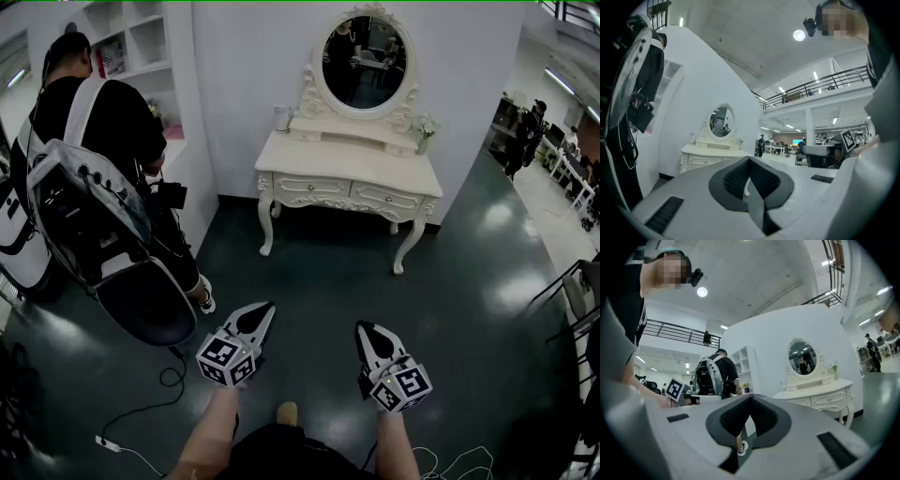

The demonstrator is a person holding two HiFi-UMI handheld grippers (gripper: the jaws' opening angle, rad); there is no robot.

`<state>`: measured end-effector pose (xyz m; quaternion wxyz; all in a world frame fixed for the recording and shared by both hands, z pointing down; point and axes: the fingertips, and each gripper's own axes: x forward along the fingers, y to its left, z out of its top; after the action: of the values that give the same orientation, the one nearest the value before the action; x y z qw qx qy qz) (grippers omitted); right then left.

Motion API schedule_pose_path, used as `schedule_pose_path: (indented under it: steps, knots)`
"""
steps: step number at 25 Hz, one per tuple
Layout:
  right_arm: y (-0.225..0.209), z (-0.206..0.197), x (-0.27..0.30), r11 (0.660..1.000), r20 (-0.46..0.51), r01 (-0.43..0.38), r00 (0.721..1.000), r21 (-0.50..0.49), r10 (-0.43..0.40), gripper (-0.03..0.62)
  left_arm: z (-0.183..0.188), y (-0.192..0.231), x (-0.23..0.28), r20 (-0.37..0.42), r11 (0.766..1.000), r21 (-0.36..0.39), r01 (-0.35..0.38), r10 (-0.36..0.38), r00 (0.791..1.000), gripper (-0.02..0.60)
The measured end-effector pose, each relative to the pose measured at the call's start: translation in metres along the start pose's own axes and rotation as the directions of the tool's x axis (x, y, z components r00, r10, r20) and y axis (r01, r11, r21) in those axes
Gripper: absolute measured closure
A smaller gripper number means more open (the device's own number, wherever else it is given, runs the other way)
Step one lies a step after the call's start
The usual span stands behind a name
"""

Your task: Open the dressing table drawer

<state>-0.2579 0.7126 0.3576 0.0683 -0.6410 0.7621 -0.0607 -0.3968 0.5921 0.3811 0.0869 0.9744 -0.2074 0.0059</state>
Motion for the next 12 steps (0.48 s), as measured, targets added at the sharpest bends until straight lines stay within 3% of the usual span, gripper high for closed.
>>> schedule_pose_path:
  steps: [12]
  knots:
    - [-0.070,-0.001,0.106,1.000,-0.002,0.018,1.000,-0.020,-0.018,0.591,0.014,0.080,0.102,0.022,1.000,0.005,0.031,-0.031,0.999,0.574]
